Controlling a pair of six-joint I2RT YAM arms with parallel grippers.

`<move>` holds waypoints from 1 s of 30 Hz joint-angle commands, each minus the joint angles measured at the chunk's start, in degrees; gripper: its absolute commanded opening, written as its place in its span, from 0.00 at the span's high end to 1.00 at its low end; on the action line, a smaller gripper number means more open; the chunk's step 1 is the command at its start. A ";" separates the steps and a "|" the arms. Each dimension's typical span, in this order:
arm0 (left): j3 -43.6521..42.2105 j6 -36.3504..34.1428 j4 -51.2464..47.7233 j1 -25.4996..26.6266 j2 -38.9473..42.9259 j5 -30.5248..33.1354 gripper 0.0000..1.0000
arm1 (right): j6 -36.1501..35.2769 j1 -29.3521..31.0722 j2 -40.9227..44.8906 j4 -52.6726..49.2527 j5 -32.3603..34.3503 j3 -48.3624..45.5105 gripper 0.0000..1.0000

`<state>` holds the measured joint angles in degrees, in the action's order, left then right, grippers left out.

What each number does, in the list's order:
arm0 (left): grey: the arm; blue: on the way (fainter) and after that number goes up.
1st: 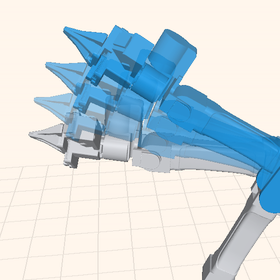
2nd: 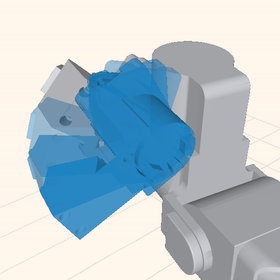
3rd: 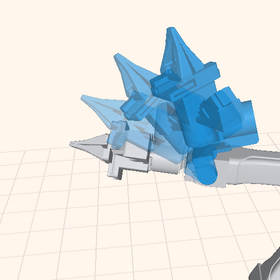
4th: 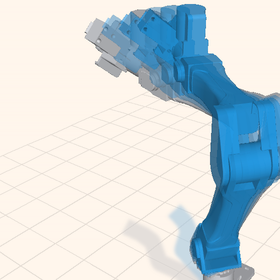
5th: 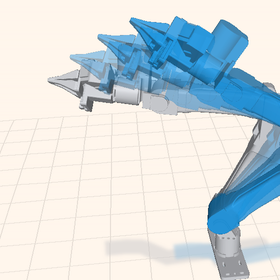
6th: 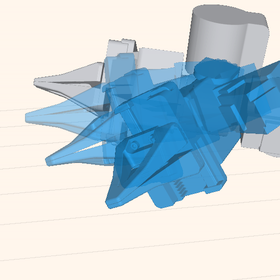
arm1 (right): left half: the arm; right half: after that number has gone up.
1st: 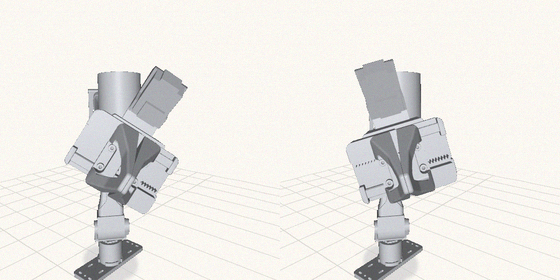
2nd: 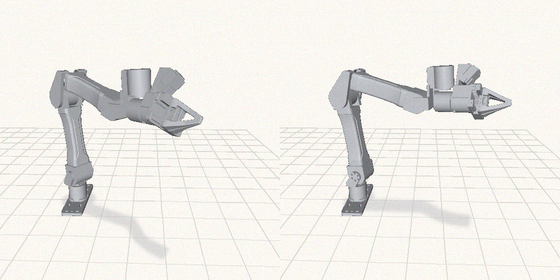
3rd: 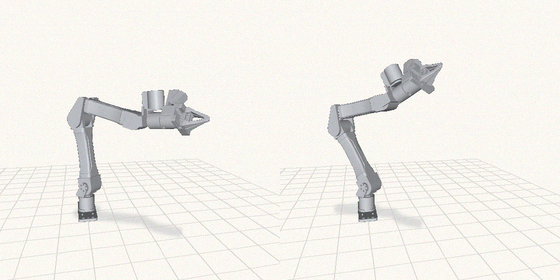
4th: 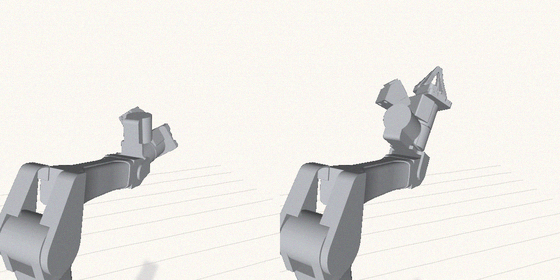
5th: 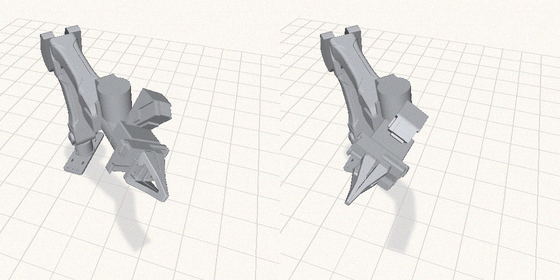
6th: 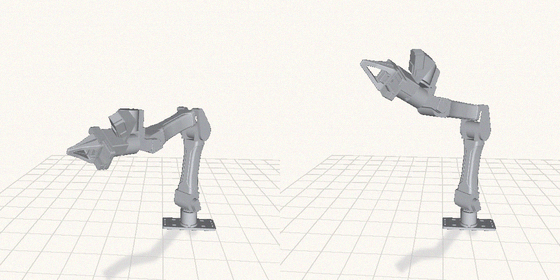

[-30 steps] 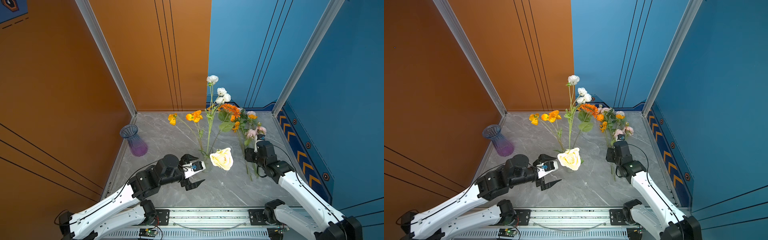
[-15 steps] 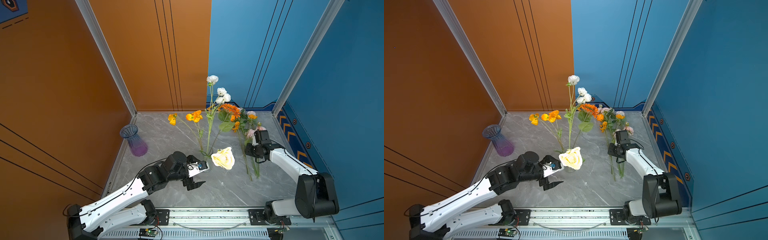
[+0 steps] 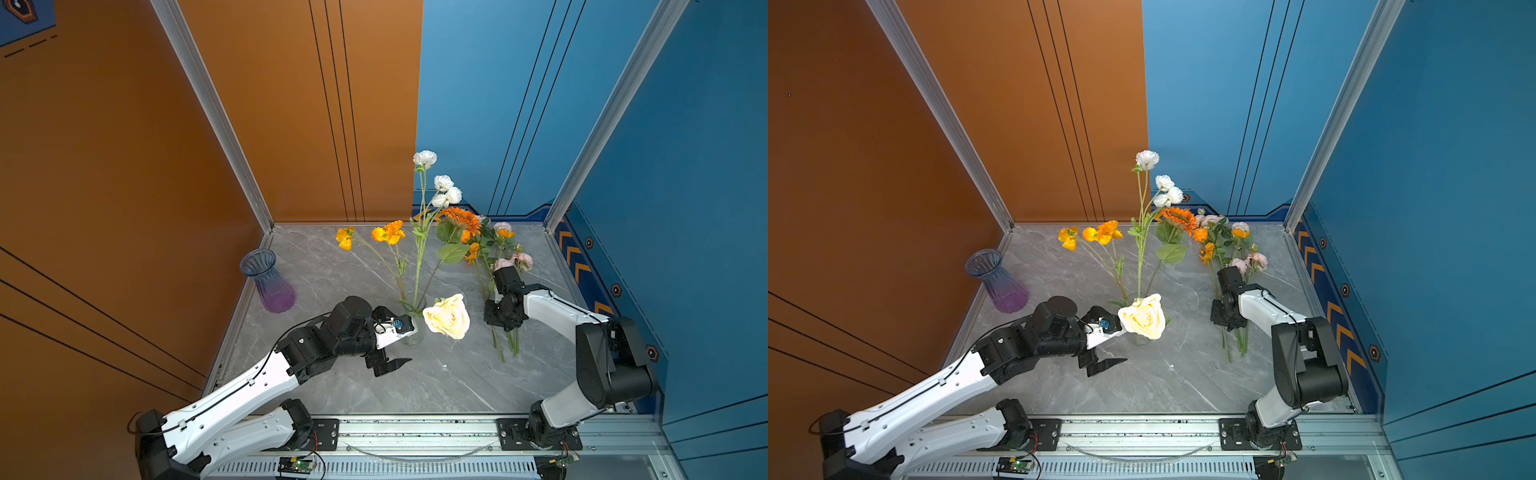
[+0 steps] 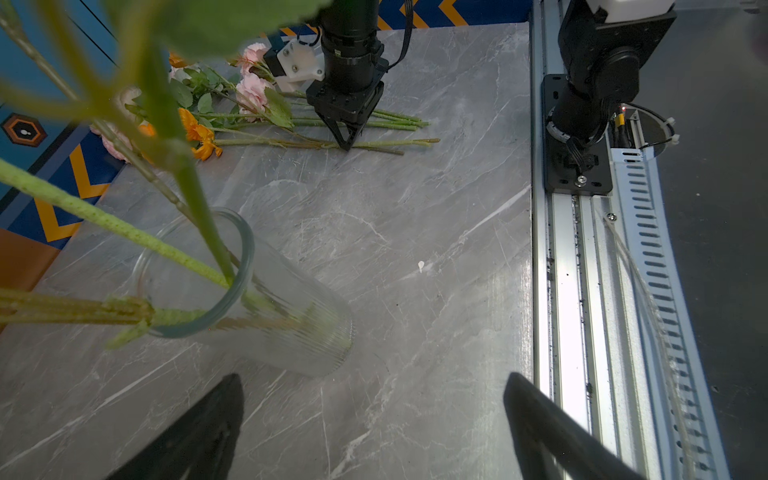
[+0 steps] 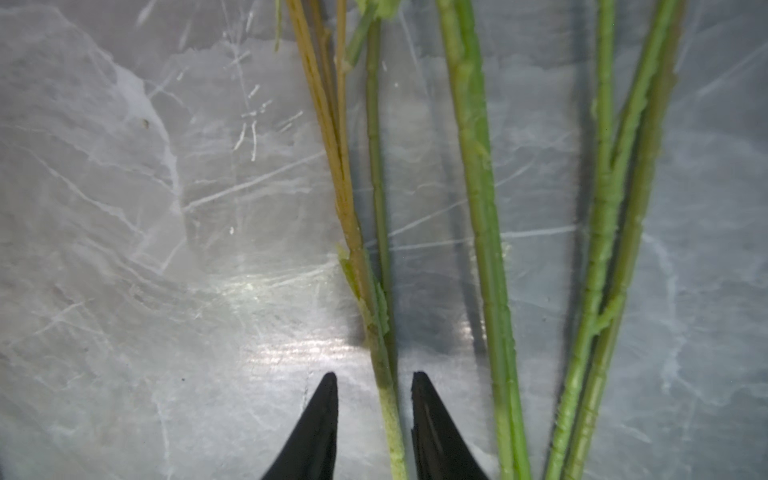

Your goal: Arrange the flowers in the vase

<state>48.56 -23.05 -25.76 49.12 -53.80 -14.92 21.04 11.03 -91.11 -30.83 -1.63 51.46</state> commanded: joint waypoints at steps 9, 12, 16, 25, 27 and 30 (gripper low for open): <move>1.65 0.22 -1.05 -0.49 0.75 -1.70 0.02 | -0.82 2.96 -2.73 -4.58 6.80 3.65 0.84; 1.74 0.27 -1.02 -0.43 0.83 -1.91 0.02 | -1.01 3.18 -2.45 -5.02 7.65 3.64 0.87; 1.75 0.37 -1.04 -0.43 1.05 -1.92 0.02 | -1.35 3.28 -2.32 -5.12 7.78 3.74 0.91; 1.74 0.46 -1.02 -0.39 1.45 -1.91 0.02 | -1.68 4.06 -3.01 -5.71 7.68 4.22 0.85; 1.80 0.49 -1.05 -0.33 1.46 -1.85 0.02 | -1.69 4.19 -3.18 -6.04 7.84 4.17 0.85; 1.79 0.51 -1.07 -0.25 1.47 -1.95 0.02 | -1.61 4.59 -3.05 -6.08 8.19 4.00 0.85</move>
<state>48.56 -22.90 -25.78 49.12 -53.04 -15.27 20.32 15.11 -93.76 -34.17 4.80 54.28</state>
